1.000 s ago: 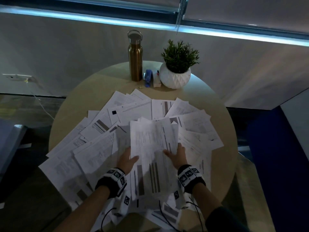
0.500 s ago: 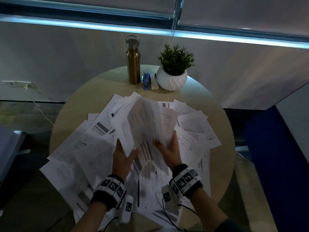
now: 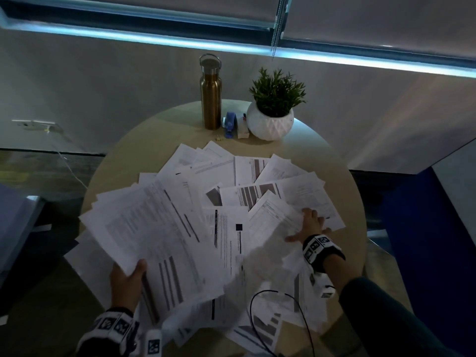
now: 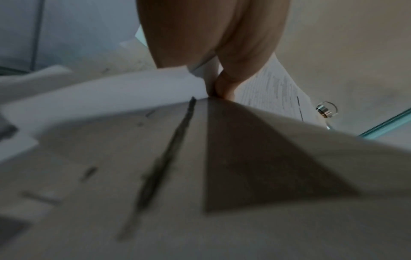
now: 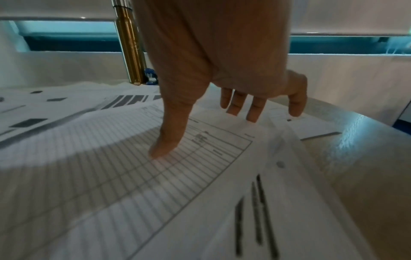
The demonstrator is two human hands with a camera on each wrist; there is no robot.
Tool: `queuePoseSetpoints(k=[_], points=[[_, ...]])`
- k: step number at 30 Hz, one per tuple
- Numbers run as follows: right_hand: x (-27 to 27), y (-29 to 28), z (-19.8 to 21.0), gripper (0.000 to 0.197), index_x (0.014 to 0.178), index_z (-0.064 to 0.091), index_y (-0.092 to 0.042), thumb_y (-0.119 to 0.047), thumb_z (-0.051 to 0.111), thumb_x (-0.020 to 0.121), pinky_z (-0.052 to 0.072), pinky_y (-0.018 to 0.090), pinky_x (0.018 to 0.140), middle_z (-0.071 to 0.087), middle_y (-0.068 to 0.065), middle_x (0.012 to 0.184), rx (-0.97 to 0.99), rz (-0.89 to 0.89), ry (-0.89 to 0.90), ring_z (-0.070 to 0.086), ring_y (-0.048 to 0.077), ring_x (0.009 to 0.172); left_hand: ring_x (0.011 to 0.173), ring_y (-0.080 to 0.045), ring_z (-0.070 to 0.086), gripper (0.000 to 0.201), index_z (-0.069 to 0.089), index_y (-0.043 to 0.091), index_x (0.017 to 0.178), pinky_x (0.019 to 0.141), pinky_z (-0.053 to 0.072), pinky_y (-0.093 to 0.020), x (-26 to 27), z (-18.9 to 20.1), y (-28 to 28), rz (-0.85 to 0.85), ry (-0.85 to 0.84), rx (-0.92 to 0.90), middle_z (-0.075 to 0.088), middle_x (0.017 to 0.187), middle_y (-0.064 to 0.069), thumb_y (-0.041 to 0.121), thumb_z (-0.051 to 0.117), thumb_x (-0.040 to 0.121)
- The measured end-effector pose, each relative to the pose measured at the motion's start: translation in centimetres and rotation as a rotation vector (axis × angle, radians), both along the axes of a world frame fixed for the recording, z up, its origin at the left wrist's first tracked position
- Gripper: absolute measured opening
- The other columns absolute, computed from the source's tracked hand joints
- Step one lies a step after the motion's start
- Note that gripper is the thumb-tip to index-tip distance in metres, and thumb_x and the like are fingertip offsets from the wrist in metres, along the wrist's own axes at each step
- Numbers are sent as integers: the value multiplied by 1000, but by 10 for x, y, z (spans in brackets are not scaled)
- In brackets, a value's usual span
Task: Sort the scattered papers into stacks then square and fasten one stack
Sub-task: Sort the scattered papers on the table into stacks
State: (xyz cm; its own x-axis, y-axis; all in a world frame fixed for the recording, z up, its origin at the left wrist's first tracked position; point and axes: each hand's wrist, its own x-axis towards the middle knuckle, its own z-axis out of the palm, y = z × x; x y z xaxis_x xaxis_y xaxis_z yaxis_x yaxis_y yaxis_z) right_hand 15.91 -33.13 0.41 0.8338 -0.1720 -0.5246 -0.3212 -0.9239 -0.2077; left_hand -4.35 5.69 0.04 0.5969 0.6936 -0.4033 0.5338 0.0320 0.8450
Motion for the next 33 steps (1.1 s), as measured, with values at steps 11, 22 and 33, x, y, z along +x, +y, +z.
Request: queuePoseSetpoints(k=[11, 22, 33], points=[[28, -22, 85, 17, 100, 68, -11, -7, 59, 85, 33, 47, 95, 67, 16, 105, -107, 68, -503, 59, 35, 97, 130, -41, 38, 61, 31, 4, 141, 108, 31, -50, -18, 11, 10, 210, 87, -187, 38, 145, -22, 27, 56, 90], [66, 7, 223, 31, 96, 66, 13, -10, 74, 77, 42, 16, 70, 69, 25, 99, 317, 300, -531, 57, 11, 87, 124, -41, 44, 52, 39, 6, 137, 105, 36, -53, -45, 23, 13, 198, 87, -127, 45, 139, -22, 32, 50, 93], [18, 174, 26, 45, 107, 62, -14, -29, 80, 69, 14, 58, 112, 56, 8, 123, 171, 561, 54, 46, 29, 124, 125, -38, 44, 50, 39, -3, 137, 106, 33, -42, -87, 23, 30, 285, 82, -97, 42, 142, -24, 24, 49, 95]])
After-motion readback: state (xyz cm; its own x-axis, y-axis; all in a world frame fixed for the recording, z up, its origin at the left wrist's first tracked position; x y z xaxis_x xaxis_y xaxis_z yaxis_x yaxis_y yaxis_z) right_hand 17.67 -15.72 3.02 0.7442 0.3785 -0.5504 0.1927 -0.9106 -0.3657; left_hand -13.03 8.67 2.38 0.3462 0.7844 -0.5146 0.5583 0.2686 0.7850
